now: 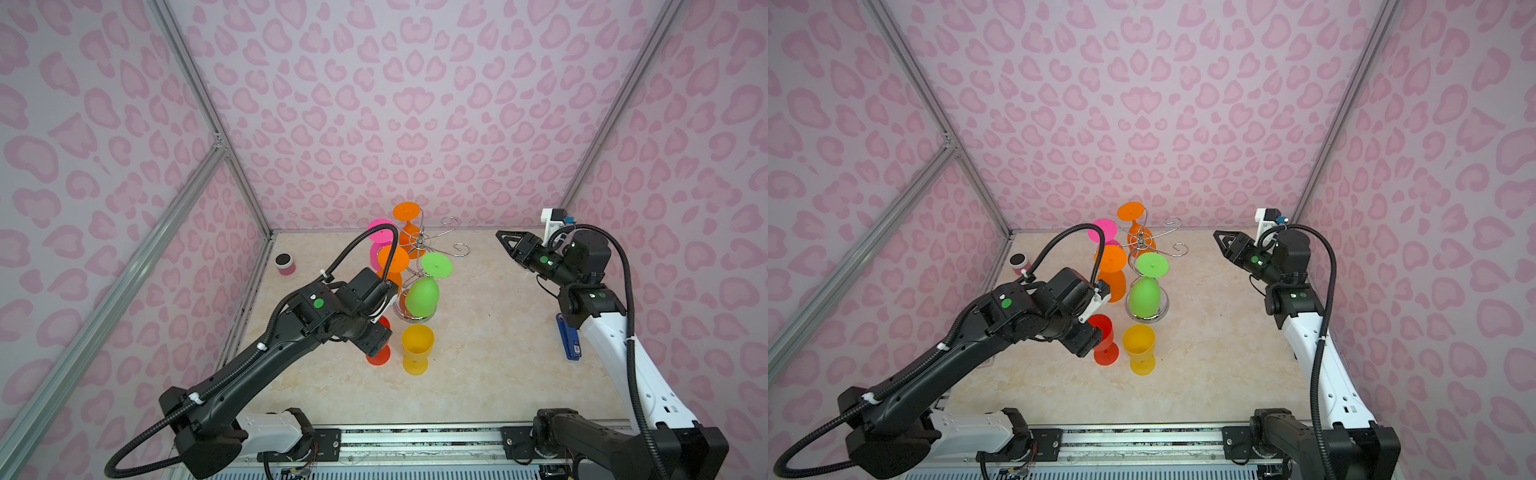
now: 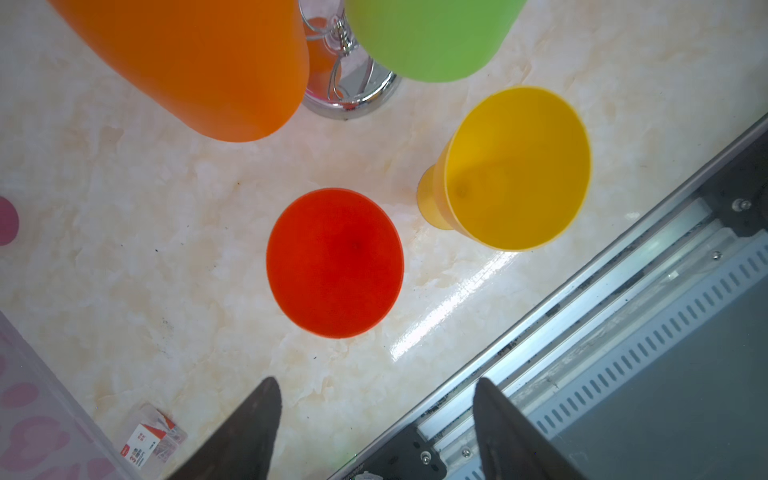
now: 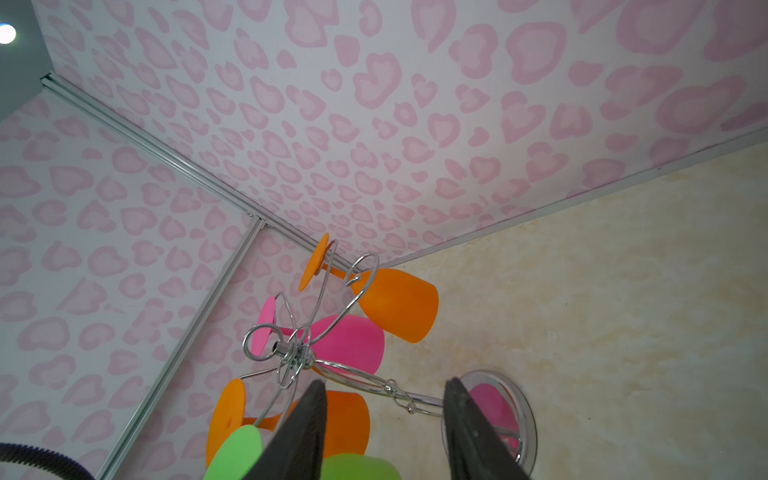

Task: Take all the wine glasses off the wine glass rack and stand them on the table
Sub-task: 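Open and lift the left gripper while the right gripper reaches toward the green glass, then close the right gripper on the green glass's base on the rack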

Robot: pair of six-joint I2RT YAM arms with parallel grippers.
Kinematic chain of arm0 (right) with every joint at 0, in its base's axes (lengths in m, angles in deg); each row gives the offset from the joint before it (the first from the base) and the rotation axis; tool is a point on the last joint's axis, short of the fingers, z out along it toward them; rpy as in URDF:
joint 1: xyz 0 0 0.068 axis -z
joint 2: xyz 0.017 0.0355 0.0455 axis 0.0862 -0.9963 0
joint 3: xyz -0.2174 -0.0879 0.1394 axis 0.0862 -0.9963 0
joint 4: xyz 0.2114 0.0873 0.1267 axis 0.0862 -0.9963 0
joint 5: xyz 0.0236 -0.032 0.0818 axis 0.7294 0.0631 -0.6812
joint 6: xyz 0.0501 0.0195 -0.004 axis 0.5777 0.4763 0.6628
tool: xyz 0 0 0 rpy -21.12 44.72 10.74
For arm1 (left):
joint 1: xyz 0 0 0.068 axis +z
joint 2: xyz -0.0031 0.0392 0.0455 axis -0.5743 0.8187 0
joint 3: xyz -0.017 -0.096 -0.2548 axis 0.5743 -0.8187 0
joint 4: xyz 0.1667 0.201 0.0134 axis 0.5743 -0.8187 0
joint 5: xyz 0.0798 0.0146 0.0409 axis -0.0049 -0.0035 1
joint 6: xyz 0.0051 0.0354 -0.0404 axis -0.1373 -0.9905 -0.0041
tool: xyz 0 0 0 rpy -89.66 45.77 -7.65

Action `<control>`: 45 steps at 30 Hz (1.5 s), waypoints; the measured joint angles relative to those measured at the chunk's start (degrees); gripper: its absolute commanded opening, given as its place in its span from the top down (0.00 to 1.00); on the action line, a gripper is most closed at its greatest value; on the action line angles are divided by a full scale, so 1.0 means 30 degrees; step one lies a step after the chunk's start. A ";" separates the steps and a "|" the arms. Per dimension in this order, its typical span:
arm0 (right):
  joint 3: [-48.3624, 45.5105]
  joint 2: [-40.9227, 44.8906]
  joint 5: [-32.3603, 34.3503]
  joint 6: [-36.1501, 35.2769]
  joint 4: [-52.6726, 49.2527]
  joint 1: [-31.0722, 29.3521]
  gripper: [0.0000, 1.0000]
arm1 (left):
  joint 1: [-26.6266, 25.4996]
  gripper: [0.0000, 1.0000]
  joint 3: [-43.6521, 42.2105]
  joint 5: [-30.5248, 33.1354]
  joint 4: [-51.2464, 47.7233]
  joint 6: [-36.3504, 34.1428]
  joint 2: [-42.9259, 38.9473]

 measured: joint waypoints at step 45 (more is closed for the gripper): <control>-0.0430 -0.1107 -0.0182 0.2098 0.0772 -0.6732 0.71 | 0.0015 0.24 -0.1902 0.4561 0.9901 -0.0466 -0.6550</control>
